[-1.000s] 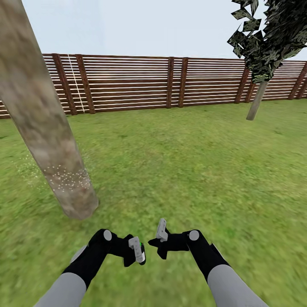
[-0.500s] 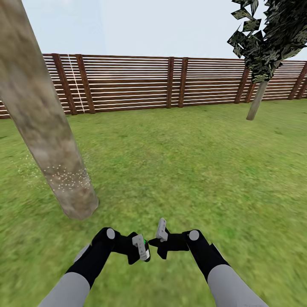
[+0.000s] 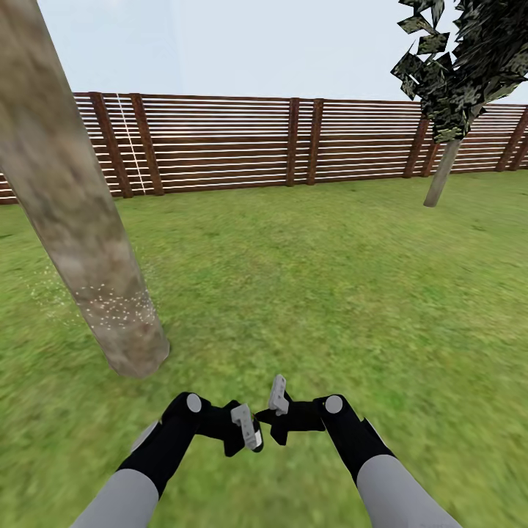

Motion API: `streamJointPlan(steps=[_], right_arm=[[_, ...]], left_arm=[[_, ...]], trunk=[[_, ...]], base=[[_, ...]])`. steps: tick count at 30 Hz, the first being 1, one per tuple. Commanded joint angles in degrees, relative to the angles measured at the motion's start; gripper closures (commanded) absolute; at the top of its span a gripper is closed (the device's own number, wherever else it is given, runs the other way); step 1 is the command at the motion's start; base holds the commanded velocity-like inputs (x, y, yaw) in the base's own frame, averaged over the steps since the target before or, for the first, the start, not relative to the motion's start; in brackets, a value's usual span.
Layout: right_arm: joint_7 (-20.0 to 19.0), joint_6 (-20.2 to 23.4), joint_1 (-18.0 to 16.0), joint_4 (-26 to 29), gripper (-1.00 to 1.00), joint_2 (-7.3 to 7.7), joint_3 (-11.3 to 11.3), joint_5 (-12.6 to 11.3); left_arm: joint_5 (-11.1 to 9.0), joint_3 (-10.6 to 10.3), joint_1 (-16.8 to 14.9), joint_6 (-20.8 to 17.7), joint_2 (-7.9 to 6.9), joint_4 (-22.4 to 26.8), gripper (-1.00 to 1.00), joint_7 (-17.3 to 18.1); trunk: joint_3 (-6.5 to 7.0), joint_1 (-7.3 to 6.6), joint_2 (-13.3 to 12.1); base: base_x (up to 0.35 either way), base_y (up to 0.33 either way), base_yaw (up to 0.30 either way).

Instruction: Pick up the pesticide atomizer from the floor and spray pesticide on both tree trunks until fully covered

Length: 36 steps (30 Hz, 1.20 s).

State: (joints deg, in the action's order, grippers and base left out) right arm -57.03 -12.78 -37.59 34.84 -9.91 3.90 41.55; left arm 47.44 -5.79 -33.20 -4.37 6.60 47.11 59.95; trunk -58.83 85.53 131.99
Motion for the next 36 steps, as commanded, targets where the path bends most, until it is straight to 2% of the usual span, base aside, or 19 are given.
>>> streamJointPlan(steps=[1,6,10,12,13,15,16,19,21,22,23,24,25,27,29,31,33,35,36], right_arm=[[-0.28,-0.32,-0.03,0.05,1.0,-0.09,0.41,0.54],[-0.28,-0.32,-0.03,0.05,1.0,-0.09,0.41,0.53],[-0.28,-0.32,-0.03,0.05,1.0,-0.09,0.41,0.55],[-0.28,-0.32,-0.03,0.05,1.0,-0.09,0.41,0.55],[-0.28,-0.32,-0.03,0.03,1.0,-0.09,0.41,0.55],[-0.28,-0.32,-0.03,-0.05,1.0,-0.09,0.41,0.55],[-0.28,-0.32,-0.03,-0.09,-1.0,-0.09,0.44,0.55],[-0.28,-0.39,-0.03,-0.17,-1.0,-0.09,0.57,0.55],[-0.14,-0.4,0.01,-0.31,-1.0,-0.09,0.75,0.65],[-0.03,-0.45,0.05,-0.74,-1.0,-0.09,0.8,0.73],[0.08,-0.51,0.1,-1.9,-1.0,-0.09,0.87,0.76],[1.48,-0.64,0.18,-5.1,-1.0,-0.09,1.0,0.69],[4.76,-0.72,0.21,-8.27,-1.0,2.01,1.35,0.28],[14.83,-2.01,0.23,-16.87,-1.0,7.2,2.81,-3.09],[25.07,-5.3,0.34,-24.12,-1.0,10.87,3.39,-9.24],[41.8,-9.19,2.49,-28.32,-1.0,12.28,3.54,-17.03],[59.12,-14.55,6.15,-29.57,-1.0,12.56,3.52,-23.16],[69.63,-20.09,8.03,-29.94,-1.0,12.79,3.63,-26.69],[72.67,-21.65,8.59,-30.03,-1.0,13.9,3.7,-28.98]], left_arm=[[0.11,-0.01,-0.02,-0.42,0.04,0.09,1.0,0.25],[0.26,-0.09,-0.02,-0.4,-0.05,-0.13,1.0,0.27],[0.65,0.23,0.06,-0.32,-1.37,-0.34,1.0,0.34],[0.7,0.32,0.33,-0.23,-4.41,-0.35,1.0,0.34],[0.71,0.48,0.45,0.06,-6.94,-0.35,1.0,0.36],[0.59,0.57,0.61,0.34,-10.6,-0.36,1.0,0.41],[0.42,0.59,0.69,0.42,-12.48,-0.36,1.0,0.42],[0.09,0.62,0.76,0.43,-17.92,-0.43,1.0,0.37],[-0.14,1.54,1.03,0.37,-20.72,-1.49,1.0,-0.28],[-0.61,4.36,1.12,0.35,-21.38,-2.01,1.0,-1.81],[-1.17,8.66,1.32,0.34,-21.58,-2.33,1.0,-4.15],[-1.93,15.84,1.57,0.33,-21.56,-3.21,1.0,-7.68],[-3.07,21.87,1.68,0.36,-21.42,-4.4,1.0,-9.81],[-6.26,34.38,1.79,0.99,-21.25,-8.96,1.0,-14.49],[-8.36,42.78,1.82,4.24,-21.21,-14.66,1.0,-21.79],[-8.92,46.34,1.82,10.04,-21.19,-23.88,1.0,-32.16],[-9.27,47.46,2.16,17.14,-21.19,-32.99,1.0,-43.45],[-9.38,47.8,3.17,24.3,-20.74,-40.16,1.0,-53.16],[-9.38,47.85,4.06,27.24,-19.98,-42.47,1.0,-56.98]], trunk=[[-0.05,-0.01,0.02],[-0.05,-0.01,0.02],[-0.05,-0.01,0.02],[-0.05,-0.01,0.02],[-0.05,-0.01,0.02],[-0.05,-0.01,0.02],[-0.05,-0.01,0.02],[-0.05,-0.01,0.02],[-0.05,-0.01,0.02],[-0.05,-0.01,0.02],[-0.05,-0.01,0.02],[-0.05,-0.01,0.02],[-0.05,-0.01,0.02],[-0.05,-0.01,0.02],[-0.05,-0.01,0.02],[-0.05,-0.01,0.02],[-0.05,-0.01,0.02],[-0.05,-0.01,0.02],[-0.05,-0.01,0.02]], base=[[0.0,0.0,0.0],[0.0,0.0,0.0],[0.0,0.0,0.0],[0.0,0.0,0.0],[0.0,0.0,0.0],[0.0,0.0,0.0],[0.0,0.0,0.0],[0.0,0.0,0.0],[0.0,0.0,0.0],[0.0,0.0,0.0],[0.0,0.0,0.0],[0.0,0.0,0.0],[0.0,0.0,0.0],[0.0,0.0,0.0],[0.0,0.0,0.0],[0.0,0.0,0.0],[0.0,0.0,0.0],[0.0,0.0,0.0],[0.0,0.0,0.0]])
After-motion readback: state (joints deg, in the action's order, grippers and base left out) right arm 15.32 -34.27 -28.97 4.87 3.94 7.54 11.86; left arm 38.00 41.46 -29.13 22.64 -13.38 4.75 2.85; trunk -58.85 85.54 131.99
